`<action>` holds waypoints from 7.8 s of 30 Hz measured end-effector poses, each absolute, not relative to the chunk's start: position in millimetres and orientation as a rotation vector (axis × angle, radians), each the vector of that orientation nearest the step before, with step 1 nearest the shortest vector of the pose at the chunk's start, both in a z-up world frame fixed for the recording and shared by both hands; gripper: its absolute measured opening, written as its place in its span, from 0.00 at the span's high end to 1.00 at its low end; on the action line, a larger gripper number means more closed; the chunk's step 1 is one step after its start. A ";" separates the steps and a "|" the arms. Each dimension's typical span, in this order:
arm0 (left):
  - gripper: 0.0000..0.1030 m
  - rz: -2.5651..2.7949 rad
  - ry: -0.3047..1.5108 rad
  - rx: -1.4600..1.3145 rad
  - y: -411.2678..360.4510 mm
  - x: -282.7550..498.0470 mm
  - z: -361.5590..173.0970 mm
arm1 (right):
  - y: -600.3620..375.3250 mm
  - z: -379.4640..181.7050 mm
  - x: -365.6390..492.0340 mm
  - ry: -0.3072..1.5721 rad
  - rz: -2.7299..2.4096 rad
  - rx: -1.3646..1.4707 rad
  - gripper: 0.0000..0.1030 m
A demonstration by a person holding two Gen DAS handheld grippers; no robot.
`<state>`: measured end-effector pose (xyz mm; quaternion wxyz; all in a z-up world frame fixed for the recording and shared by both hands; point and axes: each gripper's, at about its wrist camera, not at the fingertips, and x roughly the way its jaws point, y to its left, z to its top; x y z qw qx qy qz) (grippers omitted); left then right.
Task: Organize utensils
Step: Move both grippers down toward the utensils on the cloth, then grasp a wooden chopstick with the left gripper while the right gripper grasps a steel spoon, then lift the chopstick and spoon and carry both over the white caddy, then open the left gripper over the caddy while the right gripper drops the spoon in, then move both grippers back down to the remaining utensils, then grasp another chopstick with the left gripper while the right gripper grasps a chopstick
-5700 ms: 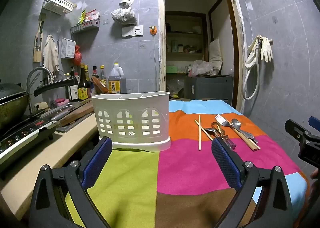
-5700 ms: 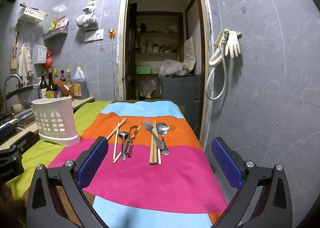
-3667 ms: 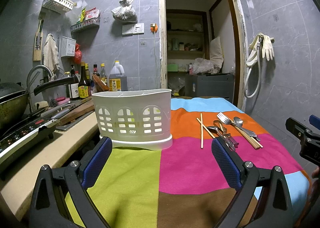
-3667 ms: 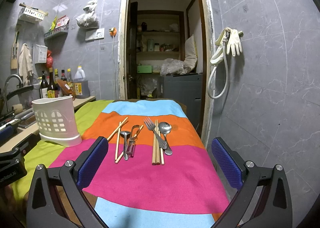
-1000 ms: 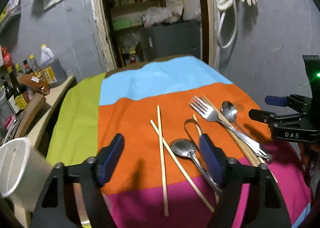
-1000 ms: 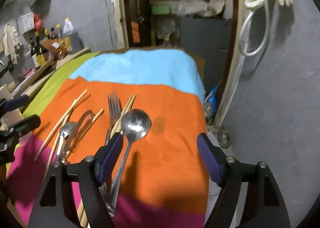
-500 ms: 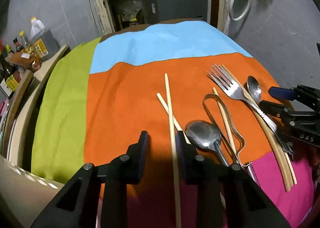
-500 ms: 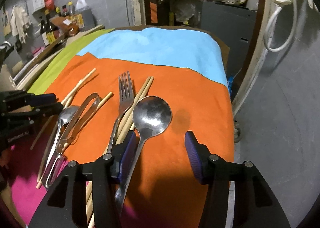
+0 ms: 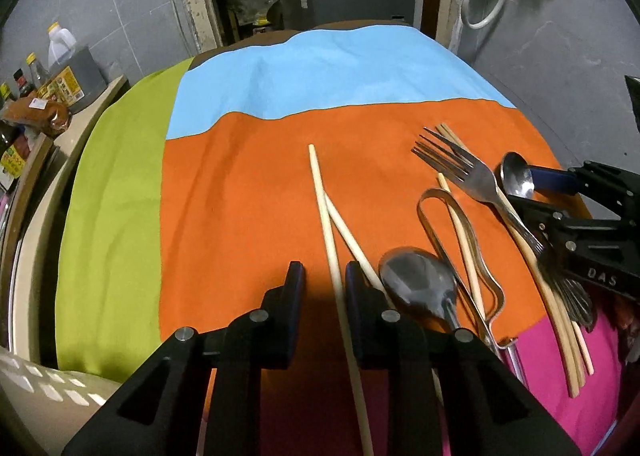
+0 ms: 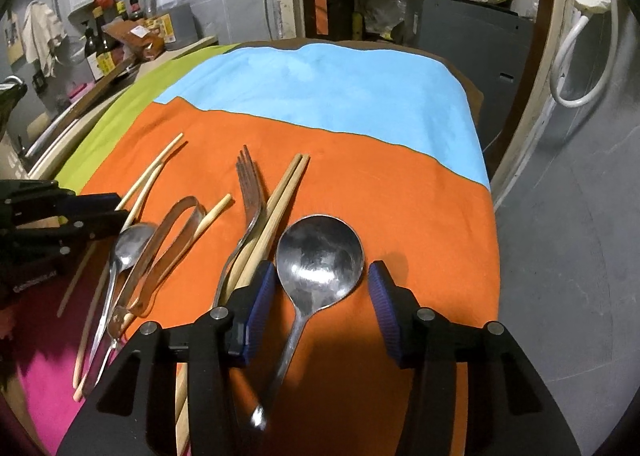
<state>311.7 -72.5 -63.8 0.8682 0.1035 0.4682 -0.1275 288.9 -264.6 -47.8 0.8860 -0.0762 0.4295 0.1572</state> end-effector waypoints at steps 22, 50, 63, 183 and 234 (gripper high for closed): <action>0.97 -0.308 0.686 0.017 -63.8 242.2 -19.4 | -261.8 -23.1 241.0 0.694 0.252 -0.149 0.61; 0.97 -0.221 0.192 -0.125 28.0 174.7 79.8 | -167.3 87.5 148.6 0.046 0.296 -0.155 0.61; 0.97 -0.042 0.069 -0.238 143.8 180.5 105.4 | -88.5 119.5 156.1 -0.010 0.496 -0.064 0.61; 0.54 -0.295 0.802 0.034 -74.4 242.0 -29.7 | -270.4 -4.5 215.1 0.635 0.214 -0.106 0.53; 0.98 -0.381 0.852 -0.094 -68.0 246.5 -22.6 | -276.2 -7.8 229.9 0.765 0.364 0.235 0.97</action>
